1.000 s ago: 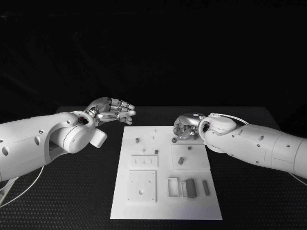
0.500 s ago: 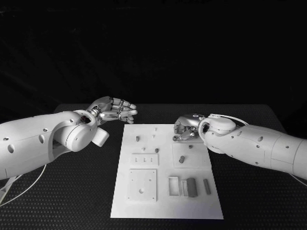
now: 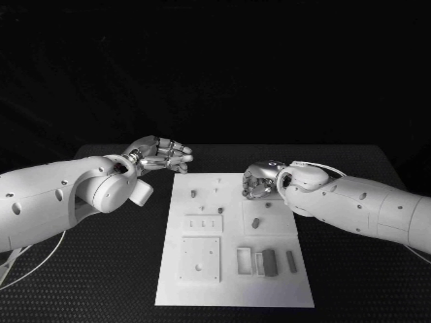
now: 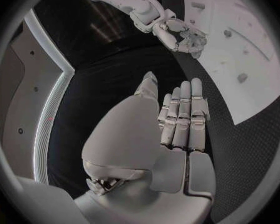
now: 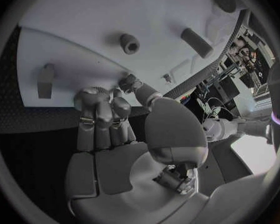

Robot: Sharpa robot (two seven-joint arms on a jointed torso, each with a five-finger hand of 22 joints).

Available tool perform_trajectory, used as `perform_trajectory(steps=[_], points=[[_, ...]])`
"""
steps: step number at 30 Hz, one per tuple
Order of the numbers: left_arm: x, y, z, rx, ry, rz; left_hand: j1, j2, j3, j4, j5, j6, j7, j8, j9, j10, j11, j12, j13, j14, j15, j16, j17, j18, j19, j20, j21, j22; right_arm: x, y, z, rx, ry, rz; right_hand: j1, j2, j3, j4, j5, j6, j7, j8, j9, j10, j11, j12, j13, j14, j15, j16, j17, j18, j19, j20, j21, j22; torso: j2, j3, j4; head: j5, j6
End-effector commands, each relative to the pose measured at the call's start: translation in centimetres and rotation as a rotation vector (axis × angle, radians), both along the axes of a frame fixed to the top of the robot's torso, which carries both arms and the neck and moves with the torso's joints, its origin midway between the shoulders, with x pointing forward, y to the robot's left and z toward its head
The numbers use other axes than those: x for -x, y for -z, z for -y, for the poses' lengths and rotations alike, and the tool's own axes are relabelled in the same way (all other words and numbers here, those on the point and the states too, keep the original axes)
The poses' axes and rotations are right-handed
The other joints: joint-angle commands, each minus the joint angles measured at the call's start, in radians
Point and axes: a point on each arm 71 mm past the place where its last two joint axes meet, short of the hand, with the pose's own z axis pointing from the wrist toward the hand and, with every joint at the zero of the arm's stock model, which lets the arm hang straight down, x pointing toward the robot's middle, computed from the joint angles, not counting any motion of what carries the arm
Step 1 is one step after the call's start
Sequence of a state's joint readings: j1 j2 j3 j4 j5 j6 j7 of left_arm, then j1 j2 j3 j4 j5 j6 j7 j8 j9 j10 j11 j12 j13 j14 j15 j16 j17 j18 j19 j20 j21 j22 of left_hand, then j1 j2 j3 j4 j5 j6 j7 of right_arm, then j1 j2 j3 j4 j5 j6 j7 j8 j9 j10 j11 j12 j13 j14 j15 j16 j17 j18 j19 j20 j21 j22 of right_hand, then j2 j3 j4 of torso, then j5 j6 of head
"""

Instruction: Assemble the parts on the task board

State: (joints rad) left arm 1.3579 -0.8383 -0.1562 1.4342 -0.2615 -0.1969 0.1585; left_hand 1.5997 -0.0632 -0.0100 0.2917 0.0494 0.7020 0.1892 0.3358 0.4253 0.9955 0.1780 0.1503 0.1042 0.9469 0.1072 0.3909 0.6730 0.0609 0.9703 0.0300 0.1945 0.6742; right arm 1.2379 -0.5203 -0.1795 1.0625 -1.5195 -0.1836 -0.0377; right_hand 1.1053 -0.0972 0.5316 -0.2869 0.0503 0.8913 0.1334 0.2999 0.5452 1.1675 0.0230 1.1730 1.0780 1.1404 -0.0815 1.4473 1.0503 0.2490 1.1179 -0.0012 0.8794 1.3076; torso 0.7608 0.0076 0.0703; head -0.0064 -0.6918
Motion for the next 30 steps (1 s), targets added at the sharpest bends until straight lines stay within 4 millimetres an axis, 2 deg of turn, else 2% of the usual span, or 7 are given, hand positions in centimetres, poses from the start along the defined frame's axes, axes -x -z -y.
perform_trajectory(steps=[1, 7, 20, 23, 26, 30], points=[[0.12, -0.11, 0.31, 0.007, 0.024, 0.006, -0.010, 0.003, -0.003, 0.000, 0.001, 0.009, 0.020, -0.004, -0.002, 0.006, 0.000, -0.006, -0.002, 0.002, 0.006, -0.004, 0.002, 0.020, 0.002, -0.005, -0.004, -0.001, 0.24, 0.56, -0.22, 0.026, -0.016, -0.013, -0.008, 0.003, 0.008, 0.001, -0.001, 0.010, -0.001, -0.001, -0.001, 0.009, -0.004, 0.008, 0.004, 0.006, -0.004, 0.007, 0.002, 0.013, -0.006, -0.004, 0.006, 0.024, 0.003, 0.0002, -0.0002, 0.000, -0.004], [0.13, -0.10, 0.27, 0.006, 0.023, 0.004, -0.011, 0.003, -0.003, 0.000, 0.001, 0.010, 0.020, -0.004, -0.002, 0.006, 0.000, -0.006, -0.002, 0.002, 0.006, -0.005, 0.002, 0.019, 0.002, -0.005, -0.004, -0.002, 0.34, 0.77, -0.34, 0.024, -0.018, -0.016, -0.011, 0.010, 0.010, 0.002, -0.001, 0.019, -0.005, 0.001, 0.001, 0.014, -0.007, 0.011, 0.008, 0.011, -0.007, 0.011, 0.004, 0.013, -0.006, -0.005, 0.011, 0.023, 0.004, 0.0016, -0.0004, 0.002, -0.008], [0.07, -0.07, 0.31, 0.009, 0.021, -0.001, -0.012, 0.004, -0.003, 0.000, 0.001, 0.010, 0.021, -0.004, -0.002, 0.007, 0.000, -0.008, -0.002, 0.003, 0.006, -0.006, 0.004, 0.018, 0.003, -0.006, -0.005, -0.002, 0.46, 0.95, -0.46, 0.028, -0.022, -0.026, -0.017, 0.019, 0.013, 0.001, -0.001, 0.034, -0.011, 0.006, 0.006, 0.028, -0.013, 0.019, 0.017, 0.024, -0.013, 0.019, 0.014, 0.013, -0.005, -0.007, 0.019, 0.022, 0.007, 0.0012, -0.0020, 0.001, -0.011], [0.05, -0.05, 0.27, 0.024, 0.017, -0.011, -0.016, 0.004, -0.004, 0.001, 0.000, 0.010, 0.021, -0.005, -0.003, 0.008, 0.000, -0.009, -0.002, 0.003, 0.006, -0.008, 0.005, 0.017, 0.004, -0.007, -0.006, -0.002, 0.47, 0.96, -0.44, 0.029, -0.021, -0.028, -0.011, 0.028, 0.016, -0.002, -0.001, 0.037, -0.013, 0.006, 0.007, 0.039, -0.015, 0.027, 0.027, 0.035, -0.015, 0.024, 0.024, 0.013, -0.003, -0.010, 0.023, 0.023, 0.007, 0.0009, -0.0012, -0.001, -0.011], [0.05, 0.00, 0.19, 0.022, 0.020, -0.017, -0.020, 0.004, -0.005, 0.001, 0.000, 0.010, 0.021, -0.005, -0.004, 0.007, 0.000, -0.010, -0.003, 0.003, 0.006, -0.009, 0.006, 0.015, 0.004, -0.008, -0.008, -0.003, 0.43, 1.02, -0.29, 0.027, -0.015, -0.037, -0.006, 0.050, 0.020, -0.004, -0.001, 0.045, -0.016, 0.008, 0.010, 0.052, -0.017, 0.035, 0.036, 0.048, -0.017, 0.031, 0.034, 0.013, -0.001, -0.013, 0.027, 0.022, 0.007, 0.0005, -0.0009, 0.000, -0.009], [0.04, 0.02, 0.10, 0.022, 0.022, -0.019, -0.030, 0.006, -0.007, 0.000, 0.000, 0.006, 0.031, -0.010, -0.006, -0.009, 0.008, -0.025, -0.009, -0.010, 0.012, -0.023, 0.006, 0.009, -0.008, -0.007, -0.019, -0.008, 0.41, 1.02, -0.24, 0.019, -0.011, -0.042, -0.001, 0.065, 0.021, -0.005, -0.001, 0.049, -0.017, 0.009, 0.011, 0.060, -0.019, 0.040, 0.041, 0.055, -0.019, 0.035, 0.040, 0.013, 0.000, -0.015, 0.032, 0.023, 0.008, 0.0005, -0.0008, 0.000, -0.007]])
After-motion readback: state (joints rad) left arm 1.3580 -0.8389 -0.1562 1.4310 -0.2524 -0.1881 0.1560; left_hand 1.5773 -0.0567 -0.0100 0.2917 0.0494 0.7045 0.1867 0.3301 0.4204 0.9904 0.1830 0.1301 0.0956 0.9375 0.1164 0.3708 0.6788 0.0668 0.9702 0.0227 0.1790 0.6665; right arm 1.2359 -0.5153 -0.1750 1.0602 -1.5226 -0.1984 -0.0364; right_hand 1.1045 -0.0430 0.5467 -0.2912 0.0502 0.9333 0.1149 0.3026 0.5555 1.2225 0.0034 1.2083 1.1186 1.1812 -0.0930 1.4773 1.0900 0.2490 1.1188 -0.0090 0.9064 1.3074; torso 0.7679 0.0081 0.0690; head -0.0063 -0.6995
